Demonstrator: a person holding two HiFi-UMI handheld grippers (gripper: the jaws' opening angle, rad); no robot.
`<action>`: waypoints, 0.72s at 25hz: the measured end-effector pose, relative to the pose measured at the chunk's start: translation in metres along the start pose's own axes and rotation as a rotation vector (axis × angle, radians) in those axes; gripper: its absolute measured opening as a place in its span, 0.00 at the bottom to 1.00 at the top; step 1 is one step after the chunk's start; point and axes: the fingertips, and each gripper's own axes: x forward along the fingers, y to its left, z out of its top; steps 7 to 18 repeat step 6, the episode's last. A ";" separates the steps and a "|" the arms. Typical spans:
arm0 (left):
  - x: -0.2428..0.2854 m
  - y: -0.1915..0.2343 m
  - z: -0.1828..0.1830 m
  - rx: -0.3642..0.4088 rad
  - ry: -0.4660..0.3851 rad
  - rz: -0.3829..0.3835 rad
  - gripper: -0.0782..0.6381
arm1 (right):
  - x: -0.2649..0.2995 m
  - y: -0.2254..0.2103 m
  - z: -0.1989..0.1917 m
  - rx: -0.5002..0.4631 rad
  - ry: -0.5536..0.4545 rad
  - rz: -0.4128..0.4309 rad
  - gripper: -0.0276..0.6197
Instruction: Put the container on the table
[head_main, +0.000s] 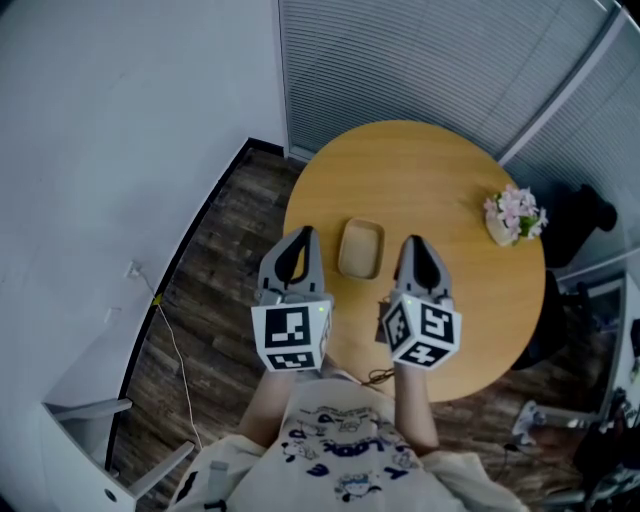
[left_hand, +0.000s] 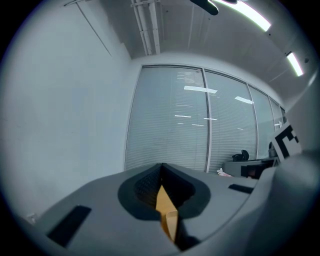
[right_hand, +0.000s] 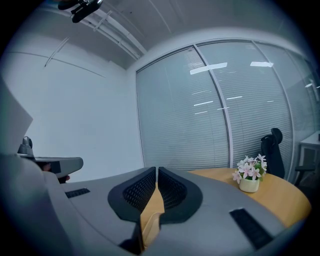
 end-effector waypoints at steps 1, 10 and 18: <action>0.000 0.000 0.000 -0.001 0.000 -0.001 0.11 | 0.000 0.000 0.000 0.000 0.000 0.001 0.07; 0.003 -0.001 0.000 -0.001 0.003 0.001 0.11 | 0.003 -0.003 0.001 -0.002 -0.003 0.002 0.07; 0.003 -0.001 0.000 -0.001 0.003 0.001 0.11 | 0.003 -0.003 0.001 -0.002 -0.003 0.002 0.07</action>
